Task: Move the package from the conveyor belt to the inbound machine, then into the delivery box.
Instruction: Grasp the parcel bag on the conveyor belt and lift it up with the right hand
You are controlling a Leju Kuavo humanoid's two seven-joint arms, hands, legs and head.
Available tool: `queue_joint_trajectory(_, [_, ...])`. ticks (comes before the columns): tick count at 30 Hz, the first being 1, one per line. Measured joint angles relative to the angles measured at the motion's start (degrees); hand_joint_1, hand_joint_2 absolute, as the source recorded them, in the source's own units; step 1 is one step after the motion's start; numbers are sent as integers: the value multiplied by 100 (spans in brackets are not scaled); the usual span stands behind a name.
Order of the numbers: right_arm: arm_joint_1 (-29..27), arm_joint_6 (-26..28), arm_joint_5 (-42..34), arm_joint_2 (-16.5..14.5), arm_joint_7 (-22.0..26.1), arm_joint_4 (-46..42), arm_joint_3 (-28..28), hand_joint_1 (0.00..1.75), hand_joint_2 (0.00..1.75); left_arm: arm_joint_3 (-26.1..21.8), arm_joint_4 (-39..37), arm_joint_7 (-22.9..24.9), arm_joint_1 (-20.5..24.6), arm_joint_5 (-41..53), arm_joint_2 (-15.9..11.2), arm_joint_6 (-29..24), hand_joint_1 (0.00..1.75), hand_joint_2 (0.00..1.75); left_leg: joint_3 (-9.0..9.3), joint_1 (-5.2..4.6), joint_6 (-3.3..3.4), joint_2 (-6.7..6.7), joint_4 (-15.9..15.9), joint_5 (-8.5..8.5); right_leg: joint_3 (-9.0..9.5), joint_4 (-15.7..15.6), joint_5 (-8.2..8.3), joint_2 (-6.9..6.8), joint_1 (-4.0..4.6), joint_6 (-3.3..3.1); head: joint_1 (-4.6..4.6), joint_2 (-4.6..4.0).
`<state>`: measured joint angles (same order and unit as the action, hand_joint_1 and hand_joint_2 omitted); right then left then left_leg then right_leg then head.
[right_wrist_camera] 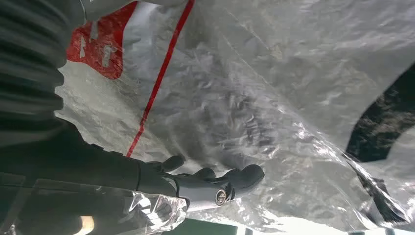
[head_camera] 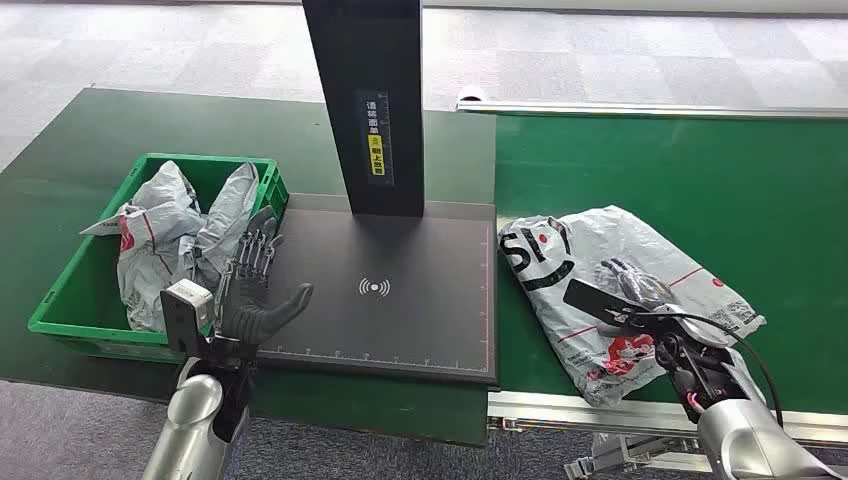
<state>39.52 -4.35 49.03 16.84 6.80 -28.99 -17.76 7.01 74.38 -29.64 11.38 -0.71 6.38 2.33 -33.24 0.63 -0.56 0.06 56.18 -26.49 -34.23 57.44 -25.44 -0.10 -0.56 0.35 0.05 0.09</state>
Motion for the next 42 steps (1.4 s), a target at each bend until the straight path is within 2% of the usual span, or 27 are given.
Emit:
queue_joint_trajectory(6, [-186, -516, -2, 244, -31, 2, -26, 0, 175, 22, -1, -33, 12, 22, -41, -66, 0, 175, -1, -1, 1, -5, 1, -1, 2, -2, -1, -3, -1, 1, 1, 0])
queue_joint_trajectory(10, [-304, -832, 85, 451, 14, -1, -63, 175, 175, 48, -2, 6, 35, -3, -91, -127, 0, 175, 2, -1, 2, -3, 1, -2, 5, -3, -1, -3, -1, 2, 0, 0])
queue_joint_trajectory(16, [-263, -1511, 44, 638, 347, -2, -178, 175, 175, 66, -49, 131, 53, -5, -122, -343, 0, 175, 33, 0, 2, -3, 0, -2, 38, -6, -8, -5, -1, 9, 1, 0])
queue_joint_trajectory(25, [-407, -1831, -207, 662, 594, -483, -472, 175, 175, 60, -66, 258, 50, -87, -191, -383, 0, 175, 49, 1, 2, -2, -1, -3, 54, -6, -8, -4, 0, 10, 1, 0])
queue_joint_trajectory(37, [-677, -1807, -389, 572, 620, -1109, -651, 175, 175, 58, -66, 258, 53, -149, -238, -342, 0, 175, 47, 1, 1, -1, -2, -3, 51, -5, -8, -3, 1, 9, 1, 0])
queue_joint_trajectory(42, [-715, -1421, -518, 486, 785, -1172, -666, 175, 175, 58, -65, 252, 51, -176, -256, -335, 0, 175, 41, 1, 1, 1, -2, -3, 49, -5, -7, -1, 1, 9, 1, 0])
